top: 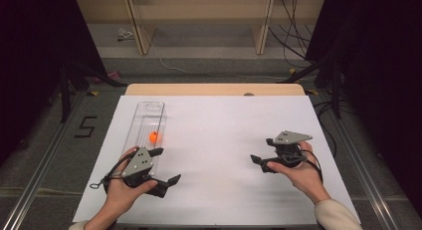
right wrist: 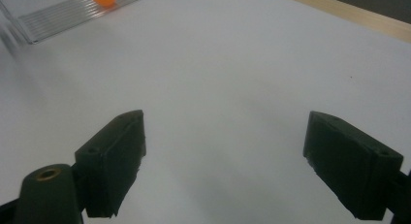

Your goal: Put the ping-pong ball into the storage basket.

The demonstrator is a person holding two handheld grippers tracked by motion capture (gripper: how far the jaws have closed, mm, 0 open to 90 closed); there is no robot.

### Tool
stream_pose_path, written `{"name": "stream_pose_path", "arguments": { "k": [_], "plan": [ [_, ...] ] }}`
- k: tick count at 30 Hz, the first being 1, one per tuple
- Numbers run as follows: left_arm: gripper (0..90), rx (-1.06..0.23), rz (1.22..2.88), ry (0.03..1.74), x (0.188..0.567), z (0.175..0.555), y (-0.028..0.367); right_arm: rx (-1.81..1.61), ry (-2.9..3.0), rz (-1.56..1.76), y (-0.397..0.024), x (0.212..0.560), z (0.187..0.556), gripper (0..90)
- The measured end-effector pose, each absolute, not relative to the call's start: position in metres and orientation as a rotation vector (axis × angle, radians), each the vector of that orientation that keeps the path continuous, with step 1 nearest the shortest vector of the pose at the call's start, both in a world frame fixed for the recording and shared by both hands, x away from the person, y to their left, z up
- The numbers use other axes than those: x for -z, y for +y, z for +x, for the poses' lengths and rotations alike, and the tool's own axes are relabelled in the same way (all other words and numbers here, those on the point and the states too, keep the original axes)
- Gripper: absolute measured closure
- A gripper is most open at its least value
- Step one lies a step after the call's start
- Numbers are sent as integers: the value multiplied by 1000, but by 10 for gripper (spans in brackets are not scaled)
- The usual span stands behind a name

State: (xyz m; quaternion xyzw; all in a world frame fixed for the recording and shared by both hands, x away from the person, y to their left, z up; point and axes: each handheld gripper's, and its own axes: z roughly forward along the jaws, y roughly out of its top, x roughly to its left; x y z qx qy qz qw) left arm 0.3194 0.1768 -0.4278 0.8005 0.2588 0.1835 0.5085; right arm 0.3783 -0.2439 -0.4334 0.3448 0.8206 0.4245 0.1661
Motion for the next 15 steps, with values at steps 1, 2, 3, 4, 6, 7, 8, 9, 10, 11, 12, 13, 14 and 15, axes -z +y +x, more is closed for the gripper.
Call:
{"name": "stream_pose_path", "arguments": {
  "k": [1,2,3,4,6,7,8,9,10,11,12,13,14,15],
  "plan": [
    [10,-442,1929,623,428,320,177,-1210,2334,984,-245,434,376,162],
    [10,-442,1930,625,428,320,177,-1211,2332,983,-245,434,375,162],
    [10,-444,1932,627,428,320,177,-1210,2332,982,-246,434,374,162],
    [10,-443,1931,628,428,320,178,-1211,2332,982,-247,434,372,161],
    [10,-444,1929,629,428,321,178,-1211,2334,977,-247,435,370,161],
    [10,-444,1929,630,428,321,178,-1208,2336,976,-247,435,369,161],
    [10,-445,1929,631,429,321,178,-1208,2337,974,-247,435,368,161],
    [10,-445,1928,631,429,321,179,-1207,2338,972,-248,435,366,161],
    [10,-446,1928,634,429,321,179,-1209,2337,973,-248,436,365,161],
    [10,-447,1926,635,429,321,179,-1207,2339,973,-248,436,364,161],
    [10,-447,1927,636,429,321,180,-1208,2338,971,-248,436,364,161],
    [10,-447,1927,636,429,322,180,-1209,2338,970,-248,436,363,161],
    [10,-447,1926,637,429,322,180,-1209,2338,970,-249,436,361,160],
    [10,-448,1924,640,429,322,181,-1209,2338,971,-249,436,361,161]
  ]
}}
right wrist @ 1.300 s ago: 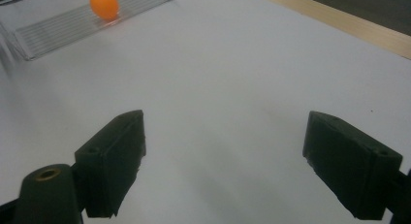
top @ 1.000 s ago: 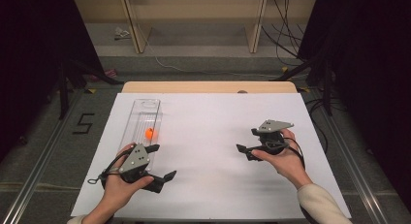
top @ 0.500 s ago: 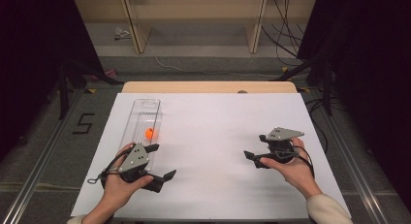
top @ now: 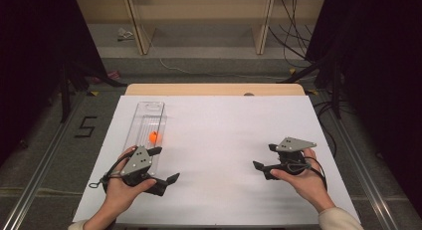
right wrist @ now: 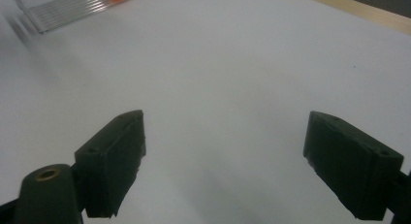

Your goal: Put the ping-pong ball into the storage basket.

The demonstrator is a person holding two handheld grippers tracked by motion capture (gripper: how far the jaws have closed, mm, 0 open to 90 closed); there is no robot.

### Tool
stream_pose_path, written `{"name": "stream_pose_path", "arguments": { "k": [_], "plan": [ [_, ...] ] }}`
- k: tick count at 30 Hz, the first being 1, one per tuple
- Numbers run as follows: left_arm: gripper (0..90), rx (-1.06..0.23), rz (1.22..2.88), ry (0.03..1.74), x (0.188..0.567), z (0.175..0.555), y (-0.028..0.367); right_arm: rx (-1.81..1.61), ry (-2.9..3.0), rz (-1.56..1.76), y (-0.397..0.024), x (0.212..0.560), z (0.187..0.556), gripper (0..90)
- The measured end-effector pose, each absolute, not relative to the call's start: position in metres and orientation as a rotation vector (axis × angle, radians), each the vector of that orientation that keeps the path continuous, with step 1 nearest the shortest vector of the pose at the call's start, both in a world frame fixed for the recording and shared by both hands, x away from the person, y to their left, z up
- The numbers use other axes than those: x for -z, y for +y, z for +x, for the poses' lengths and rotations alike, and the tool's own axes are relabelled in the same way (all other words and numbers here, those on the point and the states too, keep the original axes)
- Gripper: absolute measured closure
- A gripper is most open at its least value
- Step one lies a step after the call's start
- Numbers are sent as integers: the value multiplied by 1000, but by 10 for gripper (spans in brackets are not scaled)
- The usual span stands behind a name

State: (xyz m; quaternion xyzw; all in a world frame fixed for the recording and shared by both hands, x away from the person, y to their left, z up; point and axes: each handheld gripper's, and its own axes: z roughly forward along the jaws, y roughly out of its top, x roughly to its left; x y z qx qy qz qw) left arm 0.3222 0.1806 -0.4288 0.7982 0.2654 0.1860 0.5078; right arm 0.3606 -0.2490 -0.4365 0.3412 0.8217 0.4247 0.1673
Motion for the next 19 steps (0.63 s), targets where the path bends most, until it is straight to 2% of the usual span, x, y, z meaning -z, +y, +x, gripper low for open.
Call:
{"name": "stream_pose_path", "arguments": {
  "k": [19],
  "plan": [
    [11,-450,1919,644,429,323,183,-1212,2314,962,-256,436,353,160]
  ]
}}
